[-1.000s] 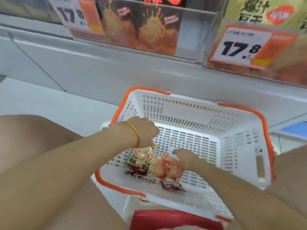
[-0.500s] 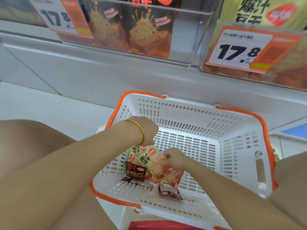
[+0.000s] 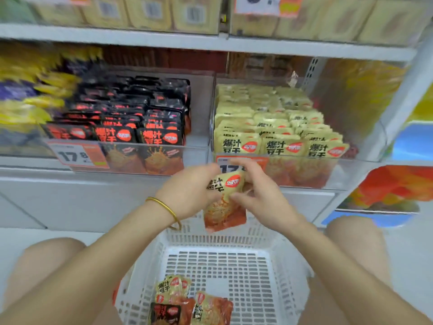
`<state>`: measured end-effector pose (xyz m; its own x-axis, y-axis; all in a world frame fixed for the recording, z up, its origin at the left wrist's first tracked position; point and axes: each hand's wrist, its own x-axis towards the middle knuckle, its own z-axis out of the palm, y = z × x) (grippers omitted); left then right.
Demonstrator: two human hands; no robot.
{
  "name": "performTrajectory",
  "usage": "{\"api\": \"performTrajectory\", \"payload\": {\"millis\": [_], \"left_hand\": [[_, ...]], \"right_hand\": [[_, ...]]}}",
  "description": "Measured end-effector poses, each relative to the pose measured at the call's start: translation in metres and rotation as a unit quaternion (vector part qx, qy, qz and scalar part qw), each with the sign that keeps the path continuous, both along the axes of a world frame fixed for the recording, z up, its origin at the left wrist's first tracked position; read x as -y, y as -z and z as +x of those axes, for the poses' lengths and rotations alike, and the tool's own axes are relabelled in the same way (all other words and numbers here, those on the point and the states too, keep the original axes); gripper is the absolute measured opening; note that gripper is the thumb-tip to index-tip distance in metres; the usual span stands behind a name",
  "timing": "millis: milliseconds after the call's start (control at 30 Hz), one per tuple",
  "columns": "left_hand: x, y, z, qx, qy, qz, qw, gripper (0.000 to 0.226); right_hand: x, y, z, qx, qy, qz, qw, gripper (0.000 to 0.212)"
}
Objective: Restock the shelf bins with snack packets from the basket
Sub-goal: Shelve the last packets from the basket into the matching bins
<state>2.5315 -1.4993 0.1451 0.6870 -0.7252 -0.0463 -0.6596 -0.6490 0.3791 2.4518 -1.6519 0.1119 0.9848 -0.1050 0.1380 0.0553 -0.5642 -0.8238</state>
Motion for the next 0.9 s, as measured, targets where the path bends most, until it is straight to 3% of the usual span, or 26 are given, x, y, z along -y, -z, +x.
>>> {"api": "performTrajectory", "payload": {"millis": [100,200,334,701,901], "left_hand": [[0.010,-0.041,-0.004,0.084,-0.021,-0.089,0.992,0.035],[0.025,-0.073,-0.001,0.146,-0.021,-0.162,0.976,0.030],[0.043,-0.088,0.013,0.198,-0.022,-0.187,0.962,0.027],[0.052,-0.082,0.037,0.188,0.007,-0.154,0.970,0.029],[0.052,-0.085,0.034,0.233,0.033,-0.135,0.963,0.033]], "right_hand": [[0.012,-0.044,0.001,0.111,0.028,-0.087,0.990,0.069],[0.026,-0.076,0.010,0.173,0.054,-0.112,0.977,0.053],[0.035,-0.092,0.026,0.221,0.090,-0.117,0.964,0.041],[0.039,-0.096,0.039,0.145,0.112,-0.172,0.968,0.036],[0.042,-0.094,0.038,0.135,0.116,-0.151,0.972,0.037]]}}
